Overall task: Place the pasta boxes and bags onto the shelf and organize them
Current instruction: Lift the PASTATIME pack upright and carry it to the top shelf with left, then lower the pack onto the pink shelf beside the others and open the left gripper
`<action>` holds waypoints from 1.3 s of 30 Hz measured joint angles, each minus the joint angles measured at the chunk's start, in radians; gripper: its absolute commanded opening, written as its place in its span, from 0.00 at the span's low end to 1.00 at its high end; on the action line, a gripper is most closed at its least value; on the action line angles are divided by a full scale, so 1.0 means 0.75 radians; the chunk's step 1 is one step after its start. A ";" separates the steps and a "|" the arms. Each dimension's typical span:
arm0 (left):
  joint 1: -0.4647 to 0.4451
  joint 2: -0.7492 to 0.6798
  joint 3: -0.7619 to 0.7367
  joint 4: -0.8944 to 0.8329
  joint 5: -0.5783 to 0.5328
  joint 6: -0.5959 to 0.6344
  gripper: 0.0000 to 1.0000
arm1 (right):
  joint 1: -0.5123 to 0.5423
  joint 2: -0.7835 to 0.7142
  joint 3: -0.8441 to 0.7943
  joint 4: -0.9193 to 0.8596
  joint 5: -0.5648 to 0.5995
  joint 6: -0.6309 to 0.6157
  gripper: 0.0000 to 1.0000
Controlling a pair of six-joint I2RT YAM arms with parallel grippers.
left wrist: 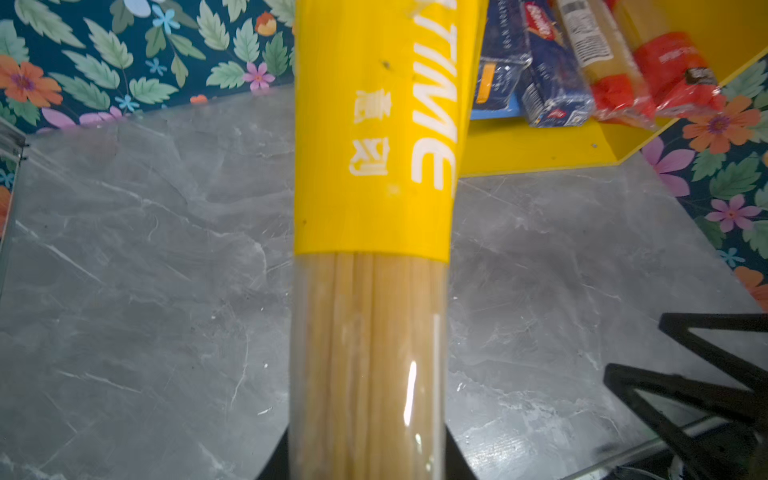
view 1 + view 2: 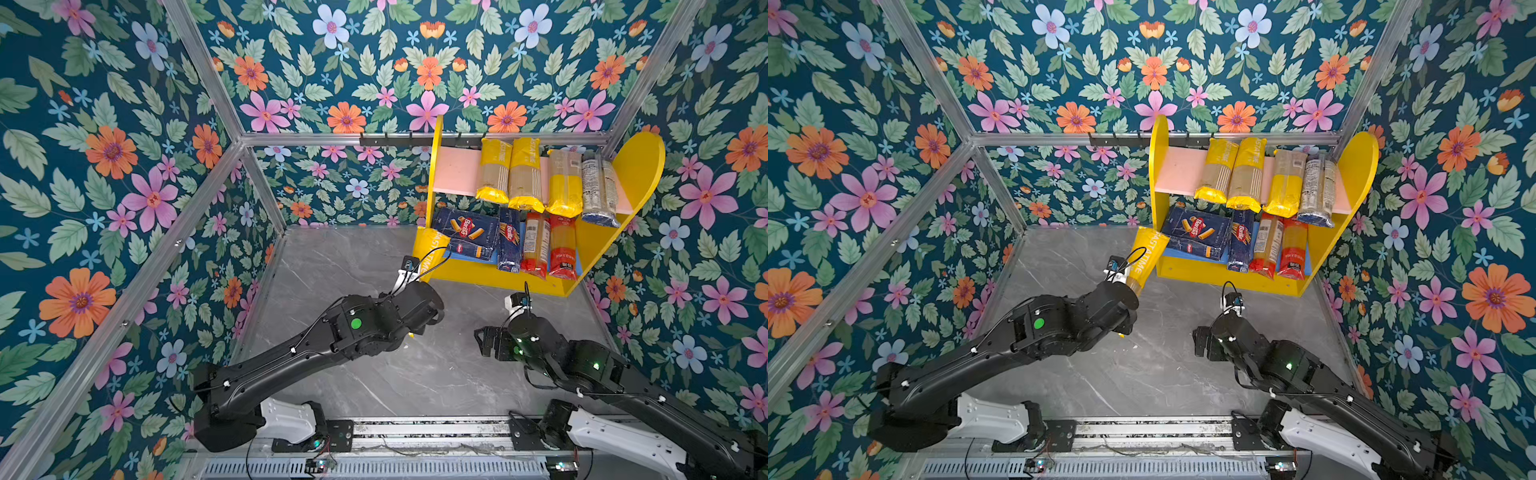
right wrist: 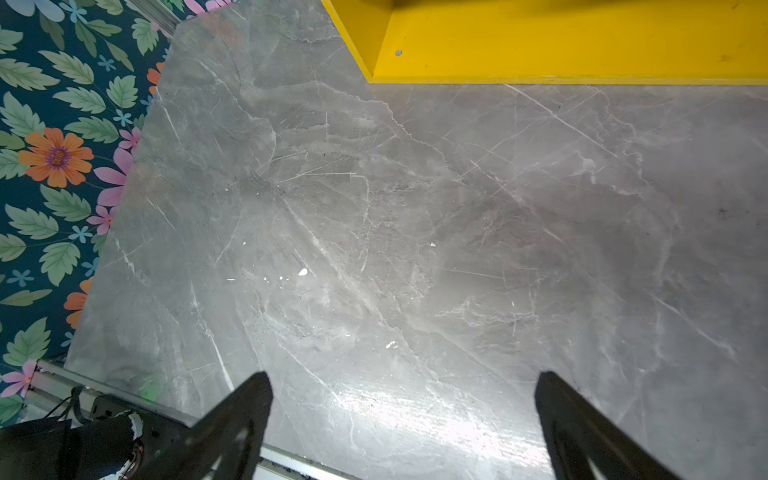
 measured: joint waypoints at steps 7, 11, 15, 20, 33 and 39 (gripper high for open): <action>-0.038 0.271 0.477 -0.035 -0.019 0.189 0.00 | 0.007 -0.031 0.031 -0.013 0.006 -0.001 0.99; -0.047 0.453 0.794 -0.058 -0.044 0.313 0.00 | 0.008 -0.084 0.042 -0.040 0.017 -0.001 0.99; -0.045 0.606 1.063 -0.028 -0.154 0.454 0.00 | 0.009 -0.111 0.058 -0.069 0.037 -0.005 0.99; 0.008 0.671 1.119 0.124 -0.255 0.659 0.00 | 0.009 -0.086 0.085 -0.088 0.048 -0.031 0.99; 0.370 0.817 1.248 0.465 -0.073 0.797 0.00 | 0.009 -0.055 0.159 -0.103 0.117 -0.107 0.99; 0.433 0.874 1.253 0.579 0.122 0.743 0.00 | 0.009 -0.006 0.187 -0.111 0.168 -0.141 0.99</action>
